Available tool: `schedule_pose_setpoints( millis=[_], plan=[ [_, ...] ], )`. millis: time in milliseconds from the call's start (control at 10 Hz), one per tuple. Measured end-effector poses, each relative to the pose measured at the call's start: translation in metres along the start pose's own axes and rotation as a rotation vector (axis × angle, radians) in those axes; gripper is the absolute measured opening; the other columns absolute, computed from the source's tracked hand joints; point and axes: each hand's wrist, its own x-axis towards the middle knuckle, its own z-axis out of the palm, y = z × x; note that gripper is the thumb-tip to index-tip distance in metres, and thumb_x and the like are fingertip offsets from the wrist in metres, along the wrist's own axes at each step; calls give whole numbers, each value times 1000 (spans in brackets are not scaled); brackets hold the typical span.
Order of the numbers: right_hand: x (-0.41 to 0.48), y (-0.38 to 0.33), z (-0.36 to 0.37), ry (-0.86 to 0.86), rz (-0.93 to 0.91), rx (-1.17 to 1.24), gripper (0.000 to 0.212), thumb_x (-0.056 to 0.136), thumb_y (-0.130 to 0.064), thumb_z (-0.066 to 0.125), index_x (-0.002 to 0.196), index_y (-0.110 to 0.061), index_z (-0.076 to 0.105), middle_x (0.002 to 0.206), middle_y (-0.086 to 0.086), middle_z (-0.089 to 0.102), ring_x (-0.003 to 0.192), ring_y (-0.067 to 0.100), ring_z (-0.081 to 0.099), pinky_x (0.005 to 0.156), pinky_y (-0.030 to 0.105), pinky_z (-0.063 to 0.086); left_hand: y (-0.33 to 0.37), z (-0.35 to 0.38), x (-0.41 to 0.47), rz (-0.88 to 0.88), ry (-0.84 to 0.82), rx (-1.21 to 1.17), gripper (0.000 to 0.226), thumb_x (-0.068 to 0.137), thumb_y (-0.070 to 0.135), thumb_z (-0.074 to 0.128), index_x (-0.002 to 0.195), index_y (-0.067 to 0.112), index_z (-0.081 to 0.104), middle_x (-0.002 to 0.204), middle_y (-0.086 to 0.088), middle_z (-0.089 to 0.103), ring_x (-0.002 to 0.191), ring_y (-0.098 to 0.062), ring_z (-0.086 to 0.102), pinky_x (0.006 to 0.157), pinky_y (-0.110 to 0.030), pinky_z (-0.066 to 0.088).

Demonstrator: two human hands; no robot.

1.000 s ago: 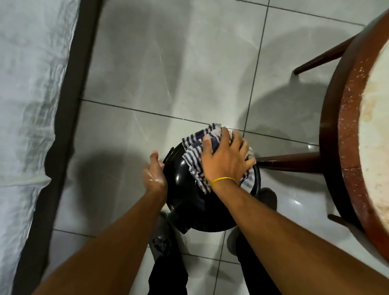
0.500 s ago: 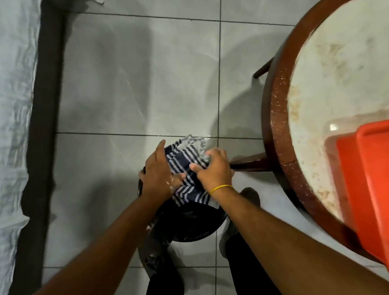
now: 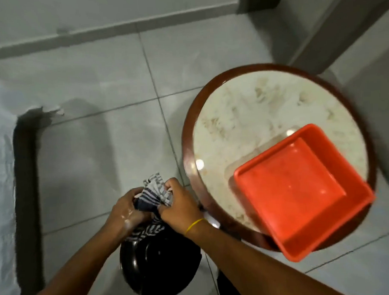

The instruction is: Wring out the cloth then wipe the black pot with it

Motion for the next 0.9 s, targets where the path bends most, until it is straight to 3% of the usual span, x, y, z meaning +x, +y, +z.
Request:
schedule_pose_setpoints(
  millis=[100, 200, 300, 400, 500, 600, 700, 800, 900],
  plan=[
    [-35, -44, -81, 119, -20, 102, 50, 84, -28, 76, 131, -29, 60, 124, 2, 76, 115, 25, 74, 99, 39, 60, 94, -10, -27, 143, -98, -35, 75, 73, 4, 94, 135, 24, 58, 89, 5, 80, 77, -4, 77, 67, -13, 55],
    [-70, -73, -165, 257, -84, 111, 30, 87, -18, 73, 117, -15, 73, 111, 6, 83, 106, 29, 78, 91, 44, 62, 183, 0, -57, 305, -214, -43, 61, 79, 5, 89, 128, 30, 62, 105, 3, 78, 88, -5, 78, 76, -16, 60],
    [-111, -83, -246, 397, -80, -80, 25, 88, -14, 67, 112, -12, 73, 101, 10, 82, 105, 37, 76, 85, 49, 58, 262, 33, -85, 464, -287, -3, 44, 79, -6, 86, 117, 11, 69, 107, -12, 80, 102, -30, 78, 91, -42, 65],
    [-144, -66, -290, 573, -120, -364, 26, 82, -19, 58, 106, -19, 68, 87, 8, 75, 91, 39, 71, 72, 48, 53, 306, 84, -100, 619, -316, 6, 39, 76, -10, 86, 107, -5, 63, 102, -32, 74, 92, -34, 73, 87, -54, 60],
    [-160, -27, -289, 711, -199, -519, 33, 76, -19, 52, 104, -25, 69, 91, 0, 76, 87, 27, 70, 68, 38, 51, 308, 133, -85, 837, -308, 222, 33, 79, -2, 77, 104, 6, 56, 93, -14, 76, 84, -23, 72, 79, -47, 60],
    [-149, 32, -258, 511, -6, -611, 52, 82, -25, 40, 121, -20, 73, 117, 3, 76, 112, 30, 72, 92, 43, 55, 281, 166, -56, 963, -460, 601, 46, 74, 4, 70, 110, 17, 45, 80, -2, 67, 72, -26, 69, 66, -39, 49],
    [-135, 77, -215, 89, 271, -630, 55, 100, -37, 46, 151, -18, 56, 170, 5, 44, 158, 34, 38, 126, 58, 29, 242, 191, -36, 1141, -453, 1357, 72, 73, 17, 78, 134, 22, 40, 124, -3, 72, 126, -33, 62, 107, -47, 40],
    [-123, 88, -202, 105, 308, -566, 56, 102, -41, 49, 154, -20, 54, 172, 3, 40, 160, 33, 32, 130, 61, 21, 229, 196, -32, 1251, -385, 1578, 59, 84, 29, 72, 138, 27, 49, 140, 2, 66, 148, -26, 43, 121, -57, 20],
    [-119, 73, -215, 209, 289, -521, 63, 99, -36, 51, 160, -22, 49, 176, 2, 37, 161, 31, 32, 132, 57, 21, 237, 186, -46, 1186, -371, 1524, 59, 88, 34, 71, 142, 29, 51, 151, 4, 58, 156, -22, 34, 124, -57, 18]
  ],
)
